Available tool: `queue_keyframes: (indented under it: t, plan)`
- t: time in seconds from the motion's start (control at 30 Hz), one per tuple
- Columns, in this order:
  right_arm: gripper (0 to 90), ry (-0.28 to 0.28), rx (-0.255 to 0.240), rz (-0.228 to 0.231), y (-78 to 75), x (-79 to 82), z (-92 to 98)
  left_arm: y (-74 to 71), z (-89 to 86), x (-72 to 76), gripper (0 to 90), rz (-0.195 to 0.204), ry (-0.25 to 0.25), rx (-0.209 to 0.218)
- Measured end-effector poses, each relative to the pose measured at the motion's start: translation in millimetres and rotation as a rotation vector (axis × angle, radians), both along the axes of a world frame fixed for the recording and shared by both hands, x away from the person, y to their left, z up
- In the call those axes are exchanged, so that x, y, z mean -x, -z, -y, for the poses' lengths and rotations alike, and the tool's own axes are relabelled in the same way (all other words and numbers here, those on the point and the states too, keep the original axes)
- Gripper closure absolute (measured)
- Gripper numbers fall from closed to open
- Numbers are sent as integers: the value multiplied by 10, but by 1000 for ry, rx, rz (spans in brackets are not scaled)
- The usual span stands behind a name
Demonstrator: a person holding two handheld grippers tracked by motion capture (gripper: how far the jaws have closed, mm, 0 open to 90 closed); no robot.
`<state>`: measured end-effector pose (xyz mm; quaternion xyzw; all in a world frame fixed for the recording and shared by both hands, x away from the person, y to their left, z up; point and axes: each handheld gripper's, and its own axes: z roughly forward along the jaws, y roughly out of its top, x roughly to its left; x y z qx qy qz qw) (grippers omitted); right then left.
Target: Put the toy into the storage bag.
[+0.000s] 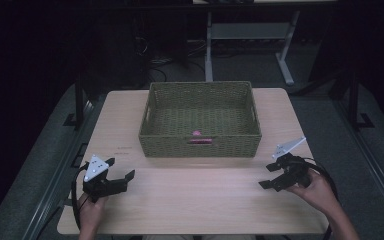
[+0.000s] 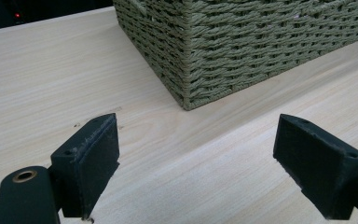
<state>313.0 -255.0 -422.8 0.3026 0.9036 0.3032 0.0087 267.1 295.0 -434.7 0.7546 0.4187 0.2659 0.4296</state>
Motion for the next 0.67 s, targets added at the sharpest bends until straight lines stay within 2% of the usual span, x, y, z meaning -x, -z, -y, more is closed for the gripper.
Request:
queue_keyframes:
  t: [0.37,0.67]
  plan:
    - [237,26,3,-11,112,144,82,4,1,3,139,-1,-2,3]
    - [230,39,-4,2,161,288,103,1,14,-1,139,0,2,1]
